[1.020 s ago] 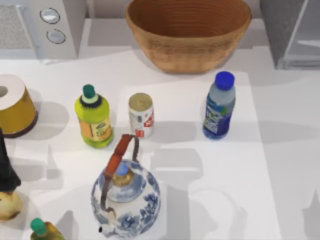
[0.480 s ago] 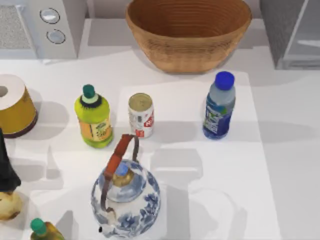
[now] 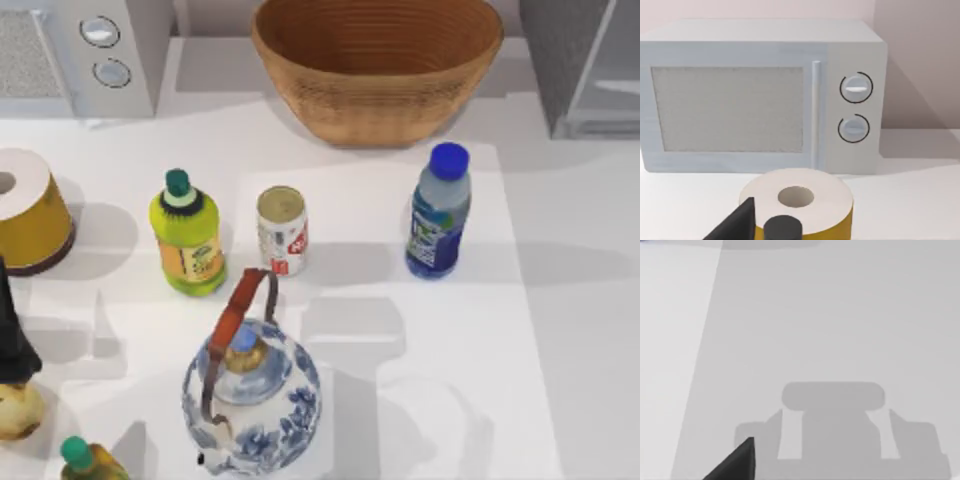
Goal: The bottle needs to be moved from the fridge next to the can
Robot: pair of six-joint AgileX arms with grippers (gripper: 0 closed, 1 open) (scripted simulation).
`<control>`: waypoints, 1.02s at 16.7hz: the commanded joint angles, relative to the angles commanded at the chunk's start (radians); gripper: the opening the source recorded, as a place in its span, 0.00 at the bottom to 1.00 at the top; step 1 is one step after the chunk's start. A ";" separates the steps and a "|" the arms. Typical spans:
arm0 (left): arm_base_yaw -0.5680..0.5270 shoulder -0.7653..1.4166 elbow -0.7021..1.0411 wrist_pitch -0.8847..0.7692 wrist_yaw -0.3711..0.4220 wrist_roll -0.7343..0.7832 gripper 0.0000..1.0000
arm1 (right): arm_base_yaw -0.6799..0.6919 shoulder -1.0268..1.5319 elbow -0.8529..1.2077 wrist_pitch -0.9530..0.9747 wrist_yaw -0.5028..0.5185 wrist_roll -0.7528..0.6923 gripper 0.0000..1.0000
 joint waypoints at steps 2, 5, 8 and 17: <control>0.000 0.000 0.000 0.000 0.000 0.000 1.00 | -0.093 0.095 0.049 -0.022 -0.056 -0.094 1.00; 0.000 0.000 0.000 0.000 0.000 0.000 1.00 | -0.306 0.315 0.142 -0.061 -0.172 -0.315 1.00; 0.000 0.000 0.000 0.000 0.000 0.000 1.00 | -0.579 0.622 0.248 -0.093 -0.313 -0.619 1.00; 0.000 0.000 0.000 0.000 0.000 0.000 1.00 | -1.423 1.616 0.534 -0.067 -0.732 -1.596 1.00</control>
